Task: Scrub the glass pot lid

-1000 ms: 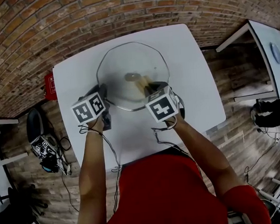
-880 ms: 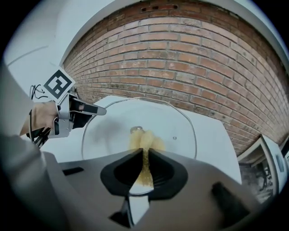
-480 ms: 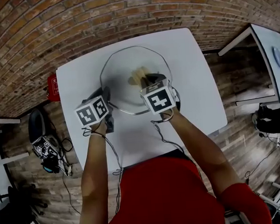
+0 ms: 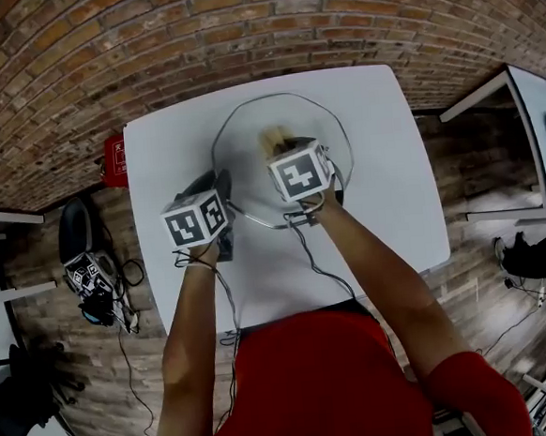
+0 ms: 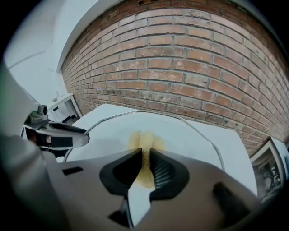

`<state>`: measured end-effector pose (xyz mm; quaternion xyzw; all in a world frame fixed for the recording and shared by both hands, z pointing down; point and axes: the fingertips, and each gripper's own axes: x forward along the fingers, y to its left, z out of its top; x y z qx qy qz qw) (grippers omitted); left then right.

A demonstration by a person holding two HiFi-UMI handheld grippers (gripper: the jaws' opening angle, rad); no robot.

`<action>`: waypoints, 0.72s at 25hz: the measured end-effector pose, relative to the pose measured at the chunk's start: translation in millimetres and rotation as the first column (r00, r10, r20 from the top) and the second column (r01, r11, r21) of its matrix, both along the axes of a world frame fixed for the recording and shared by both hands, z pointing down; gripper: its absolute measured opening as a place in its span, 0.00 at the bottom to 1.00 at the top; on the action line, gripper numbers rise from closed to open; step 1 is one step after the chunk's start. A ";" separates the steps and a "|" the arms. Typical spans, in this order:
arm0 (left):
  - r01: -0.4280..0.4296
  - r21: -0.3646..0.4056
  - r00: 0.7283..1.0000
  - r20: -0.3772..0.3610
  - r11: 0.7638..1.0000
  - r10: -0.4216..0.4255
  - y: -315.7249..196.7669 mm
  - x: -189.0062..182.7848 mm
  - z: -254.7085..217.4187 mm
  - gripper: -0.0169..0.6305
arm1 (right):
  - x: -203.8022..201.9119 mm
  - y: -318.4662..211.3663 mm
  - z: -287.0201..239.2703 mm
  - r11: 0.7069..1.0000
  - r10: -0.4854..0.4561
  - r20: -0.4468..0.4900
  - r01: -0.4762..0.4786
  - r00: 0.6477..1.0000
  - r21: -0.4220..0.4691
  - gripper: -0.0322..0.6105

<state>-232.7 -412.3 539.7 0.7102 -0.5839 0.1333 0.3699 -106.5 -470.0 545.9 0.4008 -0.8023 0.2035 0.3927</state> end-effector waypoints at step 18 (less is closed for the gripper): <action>-0.011 0.324 0.997 0.070 0.946 -0.012 22.2 -1.3 -106.7 0.32 | 21.1 17.6 -100.4 0.958 -0.131 0.271 0.050 0.954 0.284 0.30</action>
